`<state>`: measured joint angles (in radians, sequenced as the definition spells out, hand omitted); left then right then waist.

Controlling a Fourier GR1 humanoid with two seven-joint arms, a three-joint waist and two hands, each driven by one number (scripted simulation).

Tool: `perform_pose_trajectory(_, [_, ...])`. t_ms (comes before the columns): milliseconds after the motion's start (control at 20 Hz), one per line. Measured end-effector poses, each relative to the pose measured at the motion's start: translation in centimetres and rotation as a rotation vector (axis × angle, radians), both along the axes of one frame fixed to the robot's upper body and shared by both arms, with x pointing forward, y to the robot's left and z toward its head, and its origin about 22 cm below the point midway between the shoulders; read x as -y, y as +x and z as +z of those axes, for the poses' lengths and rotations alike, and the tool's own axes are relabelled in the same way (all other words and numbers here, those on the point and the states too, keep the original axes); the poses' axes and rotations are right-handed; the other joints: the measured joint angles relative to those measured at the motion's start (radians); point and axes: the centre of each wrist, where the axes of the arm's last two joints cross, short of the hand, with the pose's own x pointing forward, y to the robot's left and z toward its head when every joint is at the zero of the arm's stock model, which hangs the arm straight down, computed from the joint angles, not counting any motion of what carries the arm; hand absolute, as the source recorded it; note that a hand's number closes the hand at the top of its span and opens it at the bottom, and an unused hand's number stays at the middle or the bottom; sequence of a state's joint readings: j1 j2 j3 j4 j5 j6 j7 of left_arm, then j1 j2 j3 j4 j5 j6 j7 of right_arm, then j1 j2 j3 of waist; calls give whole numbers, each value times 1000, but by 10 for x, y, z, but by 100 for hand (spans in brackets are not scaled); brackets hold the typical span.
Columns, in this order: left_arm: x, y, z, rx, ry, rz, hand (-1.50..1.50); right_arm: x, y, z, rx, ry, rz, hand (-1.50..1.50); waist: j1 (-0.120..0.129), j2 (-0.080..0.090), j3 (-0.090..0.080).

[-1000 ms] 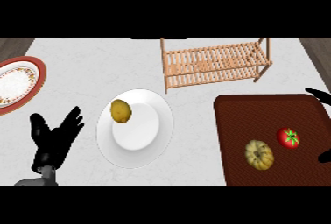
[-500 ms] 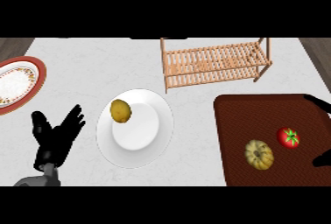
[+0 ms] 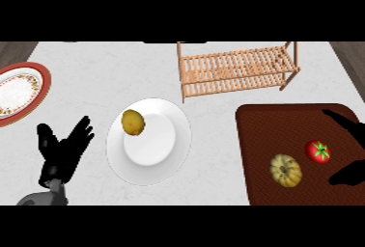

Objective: Pick the tomato from the tray and place it in the tiered shelf

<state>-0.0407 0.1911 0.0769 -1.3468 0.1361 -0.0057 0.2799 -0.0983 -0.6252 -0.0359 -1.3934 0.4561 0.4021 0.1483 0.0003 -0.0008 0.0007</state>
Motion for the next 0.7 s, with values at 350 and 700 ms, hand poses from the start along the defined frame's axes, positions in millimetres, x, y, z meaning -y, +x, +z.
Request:
perform_pose_trajectory(350, [3, 2, 1, 5, -3, -6, 0, 2, 7, -25, 10, -61, -36, -150, 2, 0, 1])
perform_pose_trajectory(700, [3, -2, 2, 0, 5, -5, 0, -6, 18, -50, 47, -54, -28, -150, 3, 0, 0])
